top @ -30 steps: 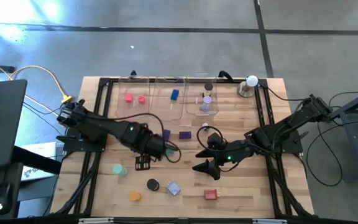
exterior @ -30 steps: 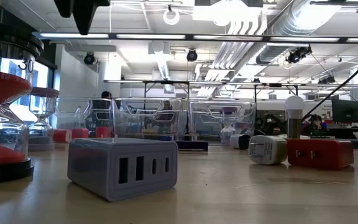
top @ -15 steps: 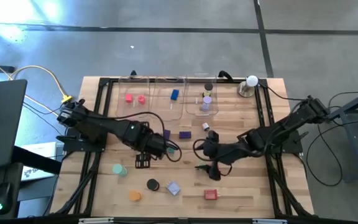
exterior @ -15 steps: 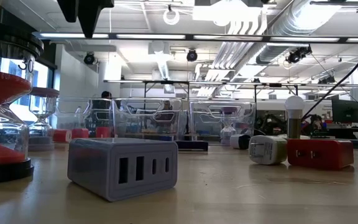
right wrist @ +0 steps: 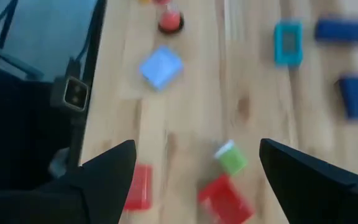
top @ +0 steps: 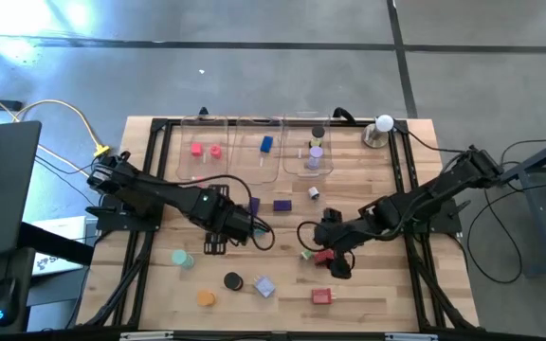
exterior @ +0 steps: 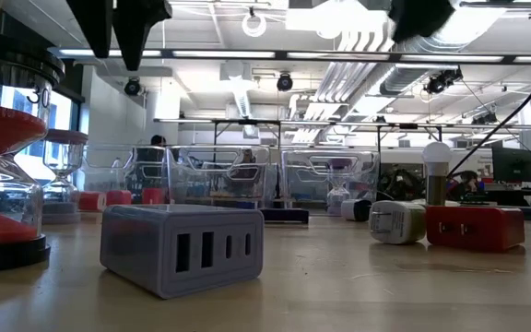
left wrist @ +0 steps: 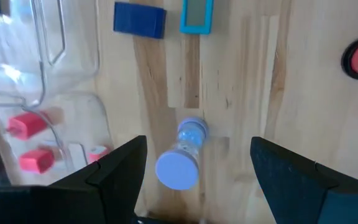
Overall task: Pick & Place Office items
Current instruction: Put the white charger adapter into the left transparent bin
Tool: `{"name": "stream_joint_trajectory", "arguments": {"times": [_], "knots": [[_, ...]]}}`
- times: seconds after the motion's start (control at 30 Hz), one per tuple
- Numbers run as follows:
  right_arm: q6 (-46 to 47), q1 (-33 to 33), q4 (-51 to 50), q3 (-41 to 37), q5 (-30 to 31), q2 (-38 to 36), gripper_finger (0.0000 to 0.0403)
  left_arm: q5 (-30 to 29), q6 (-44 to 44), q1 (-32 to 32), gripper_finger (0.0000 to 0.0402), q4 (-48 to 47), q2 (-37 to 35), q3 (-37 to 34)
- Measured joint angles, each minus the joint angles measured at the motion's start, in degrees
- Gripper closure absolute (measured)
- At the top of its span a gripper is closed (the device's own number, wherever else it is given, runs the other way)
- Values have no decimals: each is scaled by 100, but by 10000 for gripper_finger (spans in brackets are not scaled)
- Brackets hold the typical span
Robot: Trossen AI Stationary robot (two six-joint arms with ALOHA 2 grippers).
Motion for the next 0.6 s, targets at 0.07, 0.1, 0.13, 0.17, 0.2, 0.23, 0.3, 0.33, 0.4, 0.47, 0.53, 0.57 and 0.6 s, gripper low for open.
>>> {"name": "stream_joint_trajectory", "arguments": {"times": [0.07,0.1,0.13,0.17,0.2,0.23,0.3,0.33,0.4,0.47,0.53,0.57,0.6], "knots": [[414,-85,-289,-107,84,0,72,-116,143,-26,122,25,-1,2],[628,-143,-446,-165,204,0,72,-173,191,-35,122,42,-1,1],[842,-190,-584,-249,366,0,72,-264,225,-37,122,40,-1,2],[1062,-242,-725,-341,542,-2,72,-314,243,-37,122,33,-1,2],[1261,-300,-838,-452,696,0,72,-361,245,-29,122,36,-1,2],[1447,-360,-892,-575,840,0,72,-415,268,-11,122,38,-1,2],[1730,-501,-978,-817,1040,0,72,-489,435,19,122,41,-8,-16],[1865,-565,-1002,-944,1144,0,72,-520,588,31,122,59,-51,-63],[2186,-717,-1008,-1160,1351,0,72,-518,928,100,122,205,-195,-194],[2346,-876,-937,-1334,1464,0,72,-475,1189,221,122,515,-427,-353],[2365,-1035,-716,-1520,1555,0,72,-404,1252,376,122,750,-743,-556],[2339,-1107,-570,-1596,1585,0,72,-390,1251,463,122,898,-927,-674],[2275,-1168,-427,-1660,1587,0,72,-369,1247,538,122,1064,-1125,-817]]}}
